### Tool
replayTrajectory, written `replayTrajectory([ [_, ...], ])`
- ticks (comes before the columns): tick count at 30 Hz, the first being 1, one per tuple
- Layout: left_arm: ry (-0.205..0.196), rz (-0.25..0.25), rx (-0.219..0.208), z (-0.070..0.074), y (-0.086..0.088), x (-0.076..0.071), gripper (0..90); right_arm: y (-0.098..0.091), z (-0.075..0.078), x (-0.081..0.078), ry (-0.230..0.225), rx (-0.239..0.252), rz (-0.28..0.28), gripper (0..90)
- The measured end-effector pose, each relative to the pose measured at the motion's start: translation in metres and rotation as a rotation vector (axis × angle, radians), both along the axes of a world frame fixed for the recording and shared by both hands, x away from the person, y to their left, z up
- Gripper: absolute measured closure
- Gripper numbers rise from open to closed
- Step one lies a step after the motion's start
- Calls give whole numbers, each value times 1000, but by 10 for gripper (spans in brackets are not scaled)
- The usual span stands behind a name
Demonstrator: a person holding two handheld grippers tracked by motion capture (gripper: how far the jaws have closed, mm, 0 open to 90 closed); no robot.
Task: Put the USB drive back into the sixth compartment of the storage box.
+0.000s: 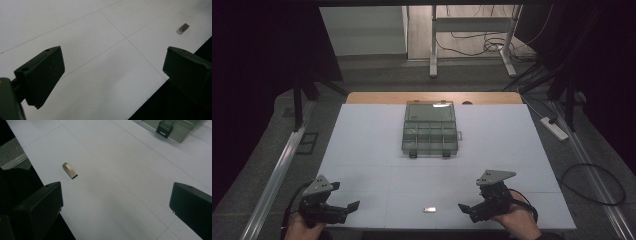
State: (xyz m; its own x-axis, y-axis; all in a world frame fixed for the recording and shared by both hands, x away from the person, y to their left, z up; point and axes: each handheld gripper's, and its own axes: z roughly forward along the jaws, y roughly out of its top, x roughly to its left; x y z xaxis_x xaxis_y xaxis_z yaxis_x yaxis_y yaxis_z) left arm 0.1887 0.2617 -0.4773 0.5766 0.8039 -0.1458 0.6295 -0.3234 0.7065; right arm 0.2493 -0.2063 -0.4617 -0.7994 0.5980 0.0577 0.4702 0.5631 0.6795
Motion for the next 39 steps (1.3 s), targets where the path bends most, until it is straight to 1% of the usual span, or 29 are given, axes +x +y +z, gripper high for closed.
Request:
replayTrajectory([
  [8, 2, 2, -1, 0, 0, 0, 38, 7, -1, 1, 5, -2, 17, 0],
  [10, 3, 2, -1, 0, 0, 0, 38, 12, -1, 3, 27, 4, 17, 0],
  [13, 4, 2, -3, 0, 0, 0, 38, 17, -1, 4, 43, 9, 21, 0],
  [15, 4, 2, -3, 0, 0, 0, 39, 18, -1, 5, 42, 9, 28, 0],
  [17, 5, 2, -4, 0, 0, 1, 39, 23, -1, 6, 57, 23, 43, 0],
  [22, 6, 1, -3, 0, 0, 1, 39, 28, -1, 8, 58, 27, 58, 0],
  [23, 6, 1, -3, 0, 0, 1, 39, 30, -1, 9, 69, 18, 60, 0],
  [25, 6, 1, -4, 0, 0, 1, 39, 31, -1, 10, 69, 16, 60, 0],
  [27, 7, 1, -4, 0, 0, 1, 39, 35, -2, 11, 80, -3, 58, 0],
  [29, 7, 1, -3, 0, 0, 1, 39, 36, -2, 11, 79, -8, 58, 0],
  [30, 7, 1, -3, 0, 0, 1, 40, 39, -2, 11, 83, -24, 70, 0],
  [33, 8, 1, -3, 0, 0, 1, 40, 41, -2, 10, 83, -28, 82, 0],
  [35, 8, 1, -4, 0, 0, 1, 40, 45, -2, 9, 77, -41, 95, 0],
  [39, 8, 1, -4, 0, 0, 1, 40, 50, -3, 9, 71, -64, 103, 0],
])
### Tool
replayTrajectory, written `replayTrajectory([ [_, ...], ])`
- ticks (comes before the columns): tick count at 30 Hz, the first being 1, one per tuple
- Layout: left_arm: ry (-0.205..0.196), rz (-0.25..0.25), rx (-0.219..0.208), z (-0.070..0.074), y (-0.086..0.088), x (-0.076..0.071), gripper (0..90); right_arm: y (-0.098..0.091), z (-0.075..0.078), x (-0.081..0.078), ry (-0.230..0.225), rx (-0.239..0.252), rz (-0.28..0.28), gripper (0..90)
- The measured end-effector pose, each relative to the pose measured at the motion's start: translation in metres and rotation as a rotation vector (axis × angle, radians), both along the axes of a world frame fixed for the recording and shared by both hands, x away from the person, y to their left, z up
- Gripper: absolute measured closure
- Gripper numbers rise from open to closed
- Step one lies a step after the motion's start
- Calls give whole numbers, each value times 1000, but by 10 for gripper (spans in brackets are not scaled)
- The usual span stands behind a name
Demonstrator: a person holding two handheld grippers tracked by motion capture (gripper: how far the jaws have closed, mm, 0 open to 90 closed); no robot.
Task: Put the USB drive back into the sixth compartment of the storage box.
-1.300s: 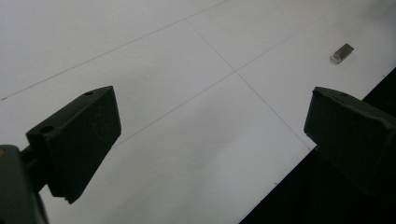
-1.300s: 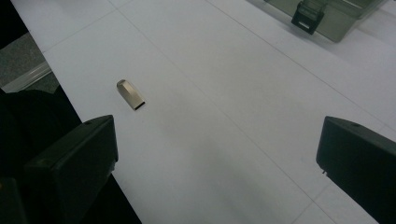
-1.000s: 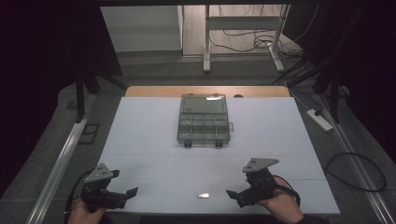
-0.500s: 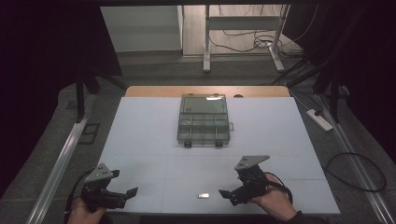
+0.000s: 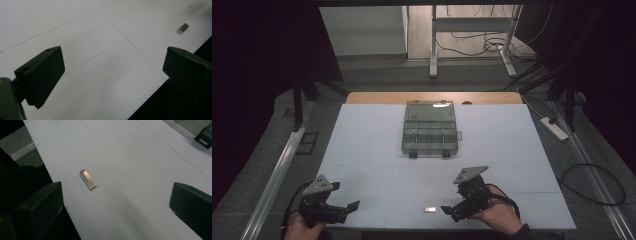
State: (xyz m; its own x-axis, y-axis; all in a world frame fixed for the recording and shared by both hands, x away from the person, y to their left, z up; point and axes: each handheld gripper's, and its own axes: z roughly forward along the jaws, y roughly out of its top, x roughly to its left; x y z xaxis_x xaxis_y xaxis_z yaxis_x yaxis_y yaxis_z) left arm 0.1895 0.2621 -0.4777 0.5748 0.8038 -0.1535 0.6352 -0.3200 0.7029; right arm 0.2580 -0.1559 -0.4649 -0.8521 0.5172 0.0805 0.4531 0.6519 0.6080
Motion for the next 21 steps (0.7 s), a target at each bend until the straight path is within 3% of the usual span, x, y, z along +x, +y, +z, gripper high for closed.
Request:
replayTrajectory([
  [11, 0, -1, 0, 0, 0, 0, 40, 14, -4, 1, -9, -25, 18, 0],
  [21, 0, -1, 1, 0, 0, 0, 40, 29, -11, 0, 34, -78, 49, 0],
])
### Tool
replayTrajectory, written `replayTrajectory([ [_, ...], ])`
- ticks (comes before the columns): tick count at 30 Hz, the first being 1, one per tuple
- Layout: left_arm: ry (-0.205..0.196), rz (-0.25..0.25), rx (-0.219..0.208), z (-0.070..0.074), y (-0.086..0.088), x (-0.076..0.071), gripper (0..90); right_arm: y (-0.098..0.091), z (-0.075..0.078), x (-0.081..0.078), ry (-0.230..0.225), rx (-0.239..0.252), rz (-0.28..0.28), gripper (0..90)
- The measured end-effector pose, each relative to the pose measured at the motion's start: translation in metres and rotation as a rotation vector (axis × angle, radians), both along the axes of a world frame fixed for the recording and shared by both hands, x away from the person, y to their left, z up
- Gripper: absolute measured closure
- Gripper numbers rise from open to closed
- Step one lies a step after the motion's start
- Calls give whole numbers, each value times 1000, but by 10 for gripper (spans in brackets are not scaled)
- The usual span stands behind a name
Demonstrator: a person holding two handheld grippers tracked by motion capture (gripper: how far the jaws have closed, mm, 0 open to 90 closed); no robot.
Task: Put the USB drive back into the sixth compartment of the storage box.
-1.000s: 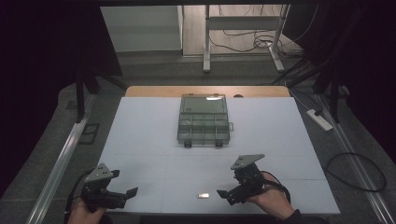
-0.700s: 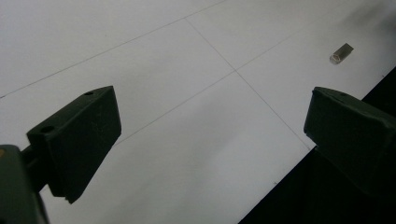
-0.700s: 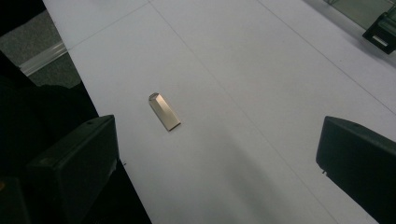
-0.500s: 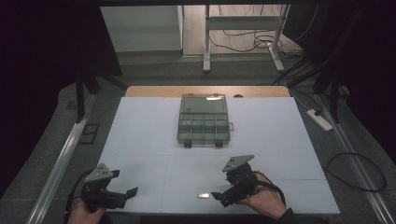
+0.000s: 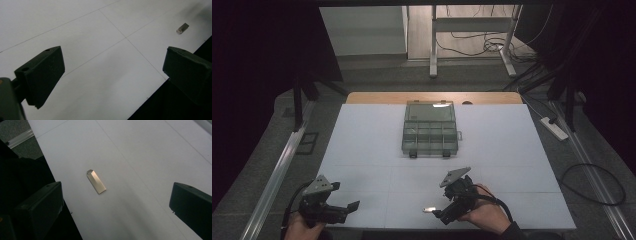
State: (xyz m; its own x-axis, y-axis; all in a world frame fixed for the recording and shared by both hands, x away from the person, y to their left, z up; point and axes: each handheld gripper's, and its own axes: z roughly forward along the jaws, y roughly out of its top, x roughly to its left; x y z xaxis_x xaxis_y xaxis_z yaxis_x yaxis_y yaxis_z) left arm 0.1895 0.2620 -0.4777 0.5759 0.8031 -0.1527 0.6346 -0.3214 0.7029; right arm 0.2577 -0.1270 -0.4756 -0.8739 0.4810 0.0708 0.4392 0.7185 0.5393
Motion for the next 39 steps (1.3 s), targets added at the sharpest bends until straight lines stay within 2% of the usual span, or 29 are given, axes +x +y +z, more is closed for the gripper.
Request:
replayTrajectory([
  [19, 1, -3, 2, 0, 0, 0, 40, 27, -19, 4, 7, -94, 53, 0],
  [25, 0, -3, 1, 0, 0, 0, 40, 37, -27, 5, 14, -136, 72, 0],
  [26, -1, -4, 2, 0, 0, 0, 40, 39, -30, 5, 11, -159, 85, 0],
  [31, -2, -5, 2, 0, 0, 0, 41, 42, -36, 6, 19, -184, 87, 0],
  [37, -3, -6, 4, 0, 0, 0, 41, 45, -41, 6, 25, -214, 91, 33],
  [39, -3, -5, 4, 0, 0, 0, 41, 45, -41, 5, 10, -220, 99, 62],
])
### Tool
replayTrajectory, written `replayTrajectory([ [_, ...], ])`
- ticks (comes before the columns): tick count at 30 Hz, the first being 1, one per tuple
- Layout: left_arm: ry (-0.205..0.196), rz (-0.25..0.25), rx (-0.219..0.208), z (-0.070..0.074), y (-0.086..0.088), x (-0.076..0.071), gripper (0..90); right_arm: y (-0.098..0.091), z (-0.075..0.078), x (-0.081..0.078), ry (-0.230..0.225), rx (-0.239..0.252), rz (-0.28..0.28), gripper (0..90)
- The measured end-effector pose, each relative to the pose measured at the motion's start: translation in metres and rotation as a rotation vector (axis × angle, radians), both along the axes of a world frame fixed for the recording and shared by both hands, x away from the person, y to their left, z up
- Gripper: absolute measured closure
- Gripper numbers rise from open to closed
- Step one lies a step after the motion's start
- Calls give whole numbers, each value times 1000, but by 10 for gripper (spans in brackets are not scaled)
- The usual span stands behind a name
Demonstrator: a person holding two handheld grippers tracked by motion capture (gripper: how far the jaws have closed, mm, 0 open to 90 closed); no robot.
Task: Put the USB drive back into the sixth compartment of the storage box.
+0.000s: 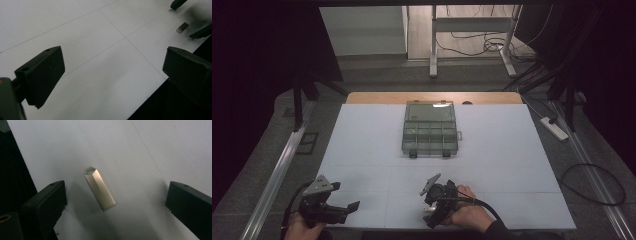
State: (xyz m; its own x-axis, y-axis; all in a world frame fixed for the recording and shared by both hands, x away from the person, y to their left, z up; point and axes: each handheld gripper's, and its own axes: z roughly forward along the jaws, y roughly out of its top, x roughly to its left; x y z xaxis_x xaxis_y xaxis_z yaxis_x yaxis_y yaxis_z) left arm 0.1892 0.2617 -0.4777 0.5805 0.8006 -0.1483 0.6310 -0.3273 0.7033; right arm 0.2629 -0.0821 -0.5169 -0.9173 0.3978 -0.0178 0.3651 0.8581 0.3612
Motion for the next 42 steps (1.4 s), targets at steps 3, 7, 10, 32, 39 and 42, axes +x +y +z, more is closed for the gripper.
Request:
replayTrajectory([
  [3, 0, 0, 1, 0, 0, 0, 41, -3, 3, 0, -12, 19, 28, 206],
  [7, 1, 0, 1, 0, 0, 0, 42, -4, 8, -3, -15, 40, 85, 460],
  [10, -1, -1, 4, 0, -1, 0, 43, -6, 10, -2, -10, 44, 107, 706],
  [32, 3, -1, 3, 0, 0, 0, 43, -13, 25, 4, -28, 171, 85, 785],
  [39, 5, 2, 3, 0, 0, 1, 43, -16, 30, 8, -24, 219, 92, 785],
  [42, 5, 3, 3, 0, 0, 1, 44, -17, 32, 10, -28, 223, 87, 785],
])
